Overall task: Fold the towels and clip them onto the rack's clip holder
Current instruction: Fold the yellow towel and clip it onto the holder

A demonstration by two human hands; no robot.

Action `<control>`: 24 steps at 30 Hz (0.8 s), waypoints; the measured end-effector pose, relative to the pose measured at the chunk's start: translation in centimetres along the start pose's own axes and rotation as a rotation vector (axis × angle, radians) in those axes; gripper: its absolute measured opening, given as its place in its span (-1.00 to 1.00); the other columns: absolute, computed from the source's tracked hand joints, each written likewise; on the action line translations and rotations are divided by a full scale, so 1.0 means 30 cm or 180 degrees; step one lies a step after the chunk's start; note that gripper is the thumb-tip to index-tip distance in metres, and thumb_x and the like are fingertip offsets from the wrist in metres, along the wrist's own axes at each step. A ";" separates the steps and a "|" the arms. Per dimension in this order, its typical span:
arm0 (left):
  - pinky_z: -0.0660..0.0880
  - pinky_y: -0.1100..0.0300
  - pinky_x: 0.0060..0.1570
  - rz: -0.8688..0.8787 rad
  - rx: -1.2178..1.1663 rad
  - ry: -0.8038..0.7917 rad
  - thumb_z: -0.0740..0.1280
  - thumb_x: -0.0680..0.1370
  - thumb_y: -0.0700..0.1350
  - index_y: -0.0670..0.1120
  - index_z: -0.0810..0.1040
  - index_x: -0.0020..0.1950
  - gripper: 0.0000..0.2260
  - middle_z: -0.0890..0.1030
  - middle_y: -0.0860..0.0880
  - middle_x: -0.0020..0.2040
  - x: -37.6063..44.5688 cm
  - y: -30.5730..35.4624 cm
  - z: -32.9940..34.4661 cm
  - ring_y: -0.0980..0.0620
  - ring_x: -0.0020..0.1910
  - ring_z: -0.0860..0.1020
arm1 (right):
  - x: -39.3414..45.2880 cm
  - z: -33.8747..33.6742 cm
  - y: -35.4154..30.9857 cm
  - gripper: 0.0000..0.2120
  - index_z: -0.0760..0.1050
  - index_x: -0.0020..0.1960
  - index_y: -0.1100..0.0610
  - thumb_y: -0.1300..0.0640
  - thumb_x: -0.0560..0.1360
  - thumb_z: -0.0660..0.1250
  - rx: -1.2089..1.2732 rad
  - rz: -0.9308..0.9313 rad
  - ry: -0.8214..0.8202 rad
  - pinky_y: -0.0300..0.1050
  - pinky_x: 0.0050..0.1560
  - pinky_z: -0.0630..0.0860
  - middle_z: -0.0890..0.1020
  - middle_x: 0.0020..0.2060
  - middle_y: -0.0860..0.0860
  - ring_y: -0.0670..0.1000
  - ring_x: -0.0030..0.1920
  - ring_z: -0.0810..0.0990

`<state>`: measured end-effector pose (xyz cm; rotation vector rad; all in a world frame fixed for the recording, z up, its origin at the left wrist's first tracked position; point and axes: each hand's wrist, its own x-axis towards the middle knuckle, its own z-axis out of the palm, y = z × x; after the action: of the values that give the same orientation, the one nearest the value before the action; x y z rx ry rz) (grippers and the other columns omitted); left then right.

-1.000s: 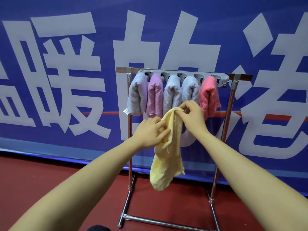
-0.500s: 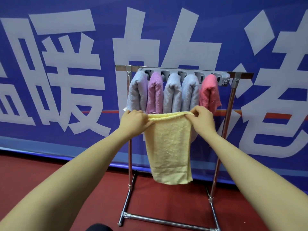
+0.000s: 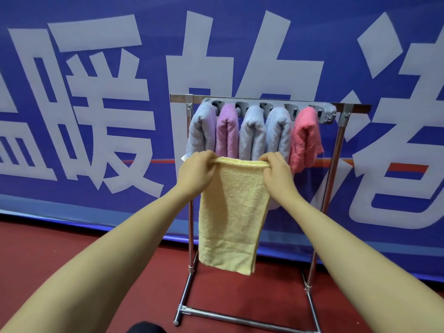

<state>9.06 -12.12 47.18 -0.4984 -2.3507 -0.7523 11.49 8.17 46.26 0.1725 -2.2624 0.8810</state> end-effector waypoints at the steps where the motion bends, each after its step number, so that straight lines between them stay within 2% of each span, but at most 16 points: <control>1: 0.28 0.18 -0.35 -0.0047 0.0007 0.0021 0.23 0.58 -0.09 -0.10 0.51 -0.04 -0.88 0.56 0.05 -0.19 0.000 0.003 0.003 0.01 -0.16 0.50 | 0.002 0.011 0.002 -0.72 0.50 0.00 0.22 0.42 0.43 0.10 -0.0168 0.0003 0.0049 -0.06 0.09 0.28 0.48 -0.06 0.11 0.12 0.02 0.44; 4: 0.25 0.18 -0.39 -0.0183 -0.0058 0.0090 0.22 0.58 -0.06 -0.13 0.45 -0.10 -0.84 0.52 0.05 -0.23 -0.001 0.011 0.010 0.01 -0.22 0.46 | 0.005 0.022 0.001 -0.78 0.48 -0.04 0.26 0.40 0.47 0.08 -0.0369 0.0053 0.0136 -0.12 -0.03 0.15 0.44 -0.06 0.15 0.16 0.03 0.38; 7: 0.33 0.16 -0.31 -0.0305 -0.0064 0.0121 0.21 0.57 -0.12 -0.13 0.47 -0.08 -0.89 0.52 0.01 -0.14 0.003 0.025 0.016 0.00 -0.18 0.47 | 0.001 0.006 -0.017 -0.83 0.48 -0.03 0.18 0.31 0.47 0.14 -0.0307 0.0134 0.0177 -0.15 -0.04 0.08 0.40 -0.08 0.04 0.08 0.05 0.35; 9: 0.41 0.08 -0.27 -0.0384 -0.0159 0.0166 0.18 0.53 -0.23 -0.17 0.48 -0.09 -0.91 0.52 -0.04 -0.12 0.009 0.043 0.024 -0.05 -0.16 0.49 | -0.007 -0.001 -0.027 -0.80 0.48 0.08 0.06 0.18 0.46 0.24 -0.0465 0.0073 0.0150 -0.18 -0.02 0.03 0.35 -0.08 -0.04 0.00 0.04 0.30; 12: 0.47 -0.04 -0.23 -0.0447 -0.0478 0.0276 0.11 0.46 -0.35 -0.21 0.44 -0.13 -0.86 0.53 -0.11 -0.18 0.013 0.066 0.035 -0.11 -0.18 0.49 | -0.016 -0.008 -0.030 -0.62 0.41 0.22 -0.16 -0.12 0.43 0.33 -0.0796 0.0018 -0.0046 -0.11 0.12 0.06 0.27 -0.06 -0.05 -0.05 -0.01 0.21; 14: 0.46 -0.02 -0.24 -0.0454 -0.0645 0.0292 0.10 0.46 -0.37 -0.22 0.42 -0.14 -0.86 0.52 -0.12 -0.20 0.013 0.068 0.045 -0.11 -0.20 0.47 | -0.017 -0.011 -0.024 -0.70 0.47 0.14 -0.20 -0.19 0.43 0.33 -0.0817 -0.0003 -0.0068 -0.05 0.14 0.08 0.25 -0.07 -0.05 -0.04 -0.02 0.19; 16: 0.40 0.08 -0.29 -0.0481 -0.0781 0.0246 0.10 0.46 -0.36 -0.20 0.40 -0.14 -0.88 0.49 -0.11 -0.19 0.012 0.062 0.058 -0.09 -0.20 0.44 | -0.017 -0.011 -0.018 -0.86 0.56 -0.03 -0.14 -0.14 0.46 0.32 -0.0707 -0.0094 0.0049 -0.06 0.08 0.07 0.25 -0.10 -0.06 -0.06 -0.04 0.17; 19: 0.35 0.20 -0.22 -0.0424 -0.0852 0.0045 0.17 0.48 -0.29 -0.15 0.40 0.02 -0.86 0.45 -0.08 -0.05 0.008 0.060 0.066 -0.02 -0.13 0.41 | -0.018 -0.004 -0.023 -0.90 0.60 -0.11 -0.12 -0.09 0.48 0.33 -0.0539 -0.0215 0.0179 -0.09 0.03 0.05 0.25 -0.14 -0.08 -0.09 -0.05 0.16; 22: 0.34 0.29 0.01 0.0011 -0.0912 -0.0594 0.31 0.48 -0.19 0.00 0.31 0.33 -0.56 0.34 -0.05 0.12 -0.007 0.070 0.069 0.06 0.00 0.39 | -0.015 -0.001 -0.037 -0.88 0.60 -0.10 -0.14 -0.11 0.49 0.31 -0.0480 -0.0252 0.0146 -0.08 0.07 0.07 0.26 -0.13 -0.08 -0.10 -0.05 0.16; 24: 0.33 0.29 0.11 0.0224 -0.0941 -0.0834 0.32 0.50 -0.18 0.04 0.29 0.39 -0.51 0.29 -0.07 0.14 -0.017 0.081 0.080 0.03 0.06 0.39 | -0.016 0.004 -0.049 -0.85 0.61 -0.09 -0.15 -0.14 0.47 0.28 -0.0389 -0.0295 0.0102 -0.06 0.10 0.09 0.26 -0.12 -0.08 -0.10 -0.05 0.17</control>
<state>9.63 -8.86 46.23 -0.8470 -2.4540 -1.0638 12.29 6.91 46.69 0.2045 -2.2516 0.6903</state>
